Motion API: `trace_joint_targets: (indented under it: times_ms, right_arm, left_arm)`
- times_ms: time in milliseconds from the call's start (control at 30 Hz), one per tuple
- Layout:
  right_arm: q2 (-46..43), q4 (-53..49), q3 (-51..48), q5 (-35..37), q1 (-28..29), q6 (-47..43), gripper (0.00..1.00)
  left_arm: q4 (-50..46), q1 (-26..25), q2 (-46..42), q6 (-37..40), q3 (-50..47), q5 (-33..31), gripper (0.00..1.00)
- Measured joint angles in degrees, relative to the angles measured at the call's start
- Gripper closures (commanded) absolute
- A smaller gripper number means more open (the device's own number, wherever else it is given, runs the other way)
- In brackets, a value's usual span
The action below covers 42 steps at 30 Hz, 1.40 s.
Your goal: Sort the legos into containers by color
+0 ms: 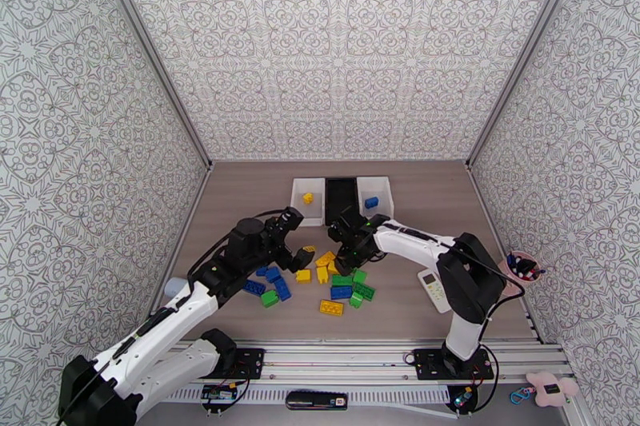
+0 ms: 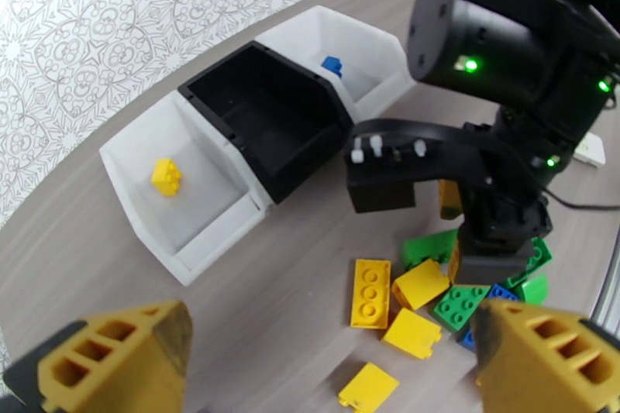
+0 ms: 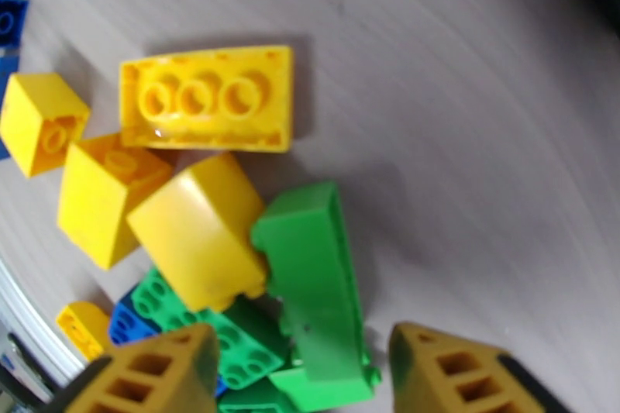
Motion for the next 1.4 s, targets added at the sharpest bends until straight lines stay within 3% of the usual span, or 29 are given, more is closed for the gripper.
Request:
trace_joint_targets:
  times_ms: [433, 533, 800, 1133, 1400]
  right_arm:
    - [3.0, 0.3, 0.0, 1.6, 0.0, 0.0, 0.61]
    - [3.1, 0.3, 0.0, 1.7, 0.0, 0.1, 0.69]
    - [2.9, 0.5, 0.0, 2.9, 0.0, 0.2, 0.76]
    - [-3.5, 4.2, 0.4, 3.1, -1.3, 5.3, 0.81]
    - [-2.0, 8.6, 8.2, 3.4, -6.0, 8.9, 0.83]
  left_arm:
    - [-0.1, -0.2, 0.1, 1.9, -0.3, 2.8, 0.00]
    - [-0.1, -0.3, 0.1, 1.9, -0.3, 2.8, 0.00]
    - [-0.1, -0.4, 0.2, 1.8, -1.0, 2.8, 0.00]
    - [0.2, -0.5, 0.2, 1.5, -1.4, 3.2, 0.00]
    - [0.3, -0.7, 0.2, 1.4, -1.5, 3.2, 0.00]
